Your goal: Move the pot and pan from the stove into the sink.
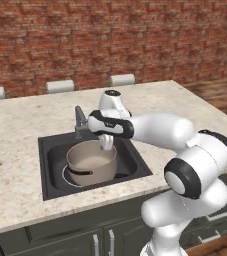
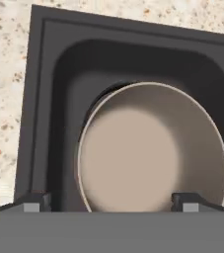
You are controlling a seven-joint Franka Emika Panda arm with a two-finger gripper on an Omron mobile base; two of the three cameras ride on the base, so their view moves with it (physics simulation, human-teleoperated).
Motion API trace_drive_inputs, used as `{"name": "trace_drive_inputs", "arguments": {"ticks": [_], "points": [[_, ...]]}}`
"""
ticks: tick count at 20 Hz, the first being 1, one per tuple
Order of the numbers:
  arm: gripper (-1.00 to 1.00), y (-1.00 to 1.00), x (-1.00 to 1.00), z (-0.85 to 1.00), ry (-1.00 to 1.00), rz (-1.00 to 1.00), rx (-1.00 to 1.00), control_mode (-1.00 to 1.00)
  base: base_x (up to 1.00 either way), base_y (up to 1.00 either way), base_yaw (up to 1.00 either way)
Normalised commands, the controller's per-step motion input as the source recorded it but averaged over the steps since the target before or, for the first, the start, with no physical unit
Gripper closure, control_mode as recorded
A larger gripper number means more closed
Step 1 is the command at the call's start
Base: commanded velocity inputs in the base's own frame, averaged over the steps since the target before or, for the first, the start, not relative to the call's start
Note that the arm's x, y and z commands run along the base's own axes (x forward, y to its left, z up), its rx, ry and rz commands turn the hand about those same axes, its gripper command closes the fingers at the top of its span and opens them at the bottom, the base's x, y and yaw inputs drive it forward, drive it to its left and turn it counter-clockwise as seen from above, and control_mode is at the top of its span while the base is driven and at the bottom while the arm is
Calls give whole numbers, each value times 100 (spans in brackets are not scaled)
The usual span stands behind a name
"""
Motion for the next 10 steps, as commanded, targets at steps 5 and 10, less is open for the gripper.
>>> {"name": "trace_drive_inputs", "arguments": {"ticks": [5, 10], "points": [[-100, 0, -79, 60, 0, -2, 0, -100, 0, 0, 0], [-100, -4, -90, 40, -22, -4, 1, -100, 0, 0, 0]]}}
